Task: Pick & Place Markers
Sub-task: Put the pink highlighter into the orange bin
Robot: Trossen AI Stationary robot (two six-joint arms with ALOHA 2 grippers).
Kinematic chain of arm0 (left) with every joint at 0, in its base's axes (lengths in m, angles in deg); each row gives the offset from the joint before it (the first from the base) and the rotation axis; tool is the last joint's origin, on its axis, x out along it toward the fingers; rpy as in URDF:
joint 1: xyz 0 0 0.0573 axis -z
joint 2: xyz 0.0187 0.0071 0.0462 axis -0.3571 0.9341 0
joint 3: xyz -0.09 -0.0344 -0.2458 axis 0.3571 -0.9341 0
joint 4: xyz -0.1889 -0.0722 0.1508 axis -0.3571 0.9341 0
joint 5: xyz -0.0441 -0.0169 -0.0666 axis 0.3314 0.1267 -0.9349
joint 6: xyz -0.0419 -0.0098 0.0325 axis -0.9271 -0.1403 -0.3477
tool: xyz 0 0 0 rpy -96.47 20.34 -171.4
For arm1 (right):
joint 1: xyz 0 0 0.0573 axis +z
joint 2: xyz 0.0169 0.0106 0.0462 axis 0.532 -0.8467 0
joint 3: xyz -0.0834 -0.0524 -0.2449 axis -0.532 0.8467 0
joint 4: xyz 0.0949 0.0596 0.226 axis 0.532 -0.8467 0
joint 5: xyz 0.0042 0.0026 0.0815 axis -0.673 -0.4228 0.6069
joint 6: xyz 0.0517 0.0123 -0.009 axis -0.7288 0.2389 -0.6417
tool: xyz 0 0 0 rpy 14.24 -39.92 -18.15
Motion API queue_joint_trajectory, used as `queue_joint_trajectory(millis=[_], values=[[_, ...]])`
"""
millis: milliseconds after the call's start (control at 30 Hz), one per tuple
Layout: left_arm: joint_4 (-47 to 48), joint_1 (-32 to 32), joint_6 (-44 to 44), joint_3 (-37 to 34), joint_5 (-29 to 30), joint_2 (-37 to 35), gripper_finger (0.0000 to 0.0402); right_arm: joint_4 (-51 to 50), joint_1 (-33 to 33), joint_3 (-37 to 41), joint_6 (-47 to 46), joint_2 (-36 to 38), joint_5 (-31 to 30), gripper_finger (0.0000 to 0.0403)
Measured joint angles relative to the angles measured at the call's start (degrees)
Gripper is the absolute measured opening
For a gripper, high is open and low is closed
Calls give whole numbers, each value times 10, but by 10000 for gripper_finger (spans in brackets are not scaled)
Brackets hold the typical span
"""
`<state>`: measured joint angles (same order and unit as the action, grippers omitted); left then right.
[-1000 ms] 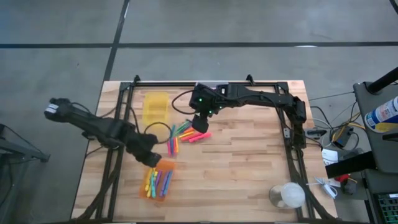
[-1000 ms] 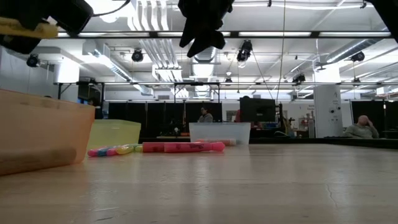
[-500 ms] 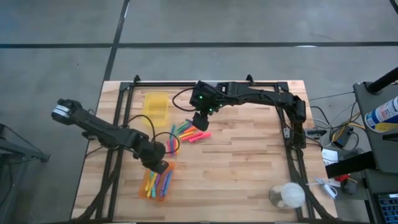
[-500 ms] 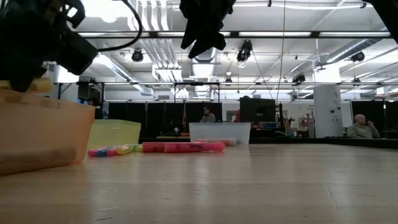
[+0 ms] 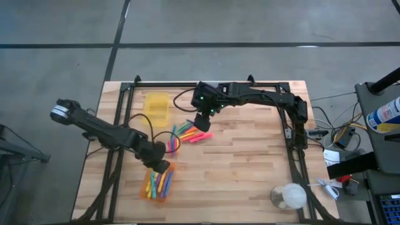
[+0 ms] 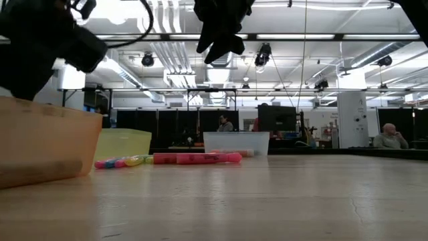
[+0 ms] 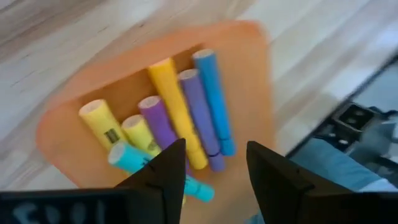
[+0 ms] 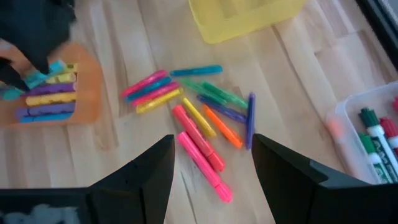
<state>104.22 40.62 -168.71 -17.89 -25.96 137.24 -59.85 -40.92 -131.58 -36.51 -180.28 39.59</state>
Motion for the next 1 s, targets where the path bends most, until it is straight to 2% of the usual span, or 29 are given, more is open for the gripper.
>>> queue_joint_trajectory(millis=[133, 300, 400, 633, 767, 1000], values=[[0, -3, 2, 9, 51, -45, 162, -2, 0, 9, 19, 0, 1, 208], [-1, -5, 2, 23, 133, -108, 163, 2, 6, 43, 124, 0, 0, 208], [-1, -4, 14, 33, 193, -140, 163, 12, 10, 78, 181, -1, 1, 208], [-15, -5, 33, 47, 282, -196, 163, 92, 10, 182, 223, -3, 1, 204], [-79, -5, 62, 54, 337, -221, 163, 139, 10, 229, 255, -3, 15, 196], [-271, -5, 169, 57, 382, -251, 163, 176, 12, 298, 265, -4, 44, 187]])
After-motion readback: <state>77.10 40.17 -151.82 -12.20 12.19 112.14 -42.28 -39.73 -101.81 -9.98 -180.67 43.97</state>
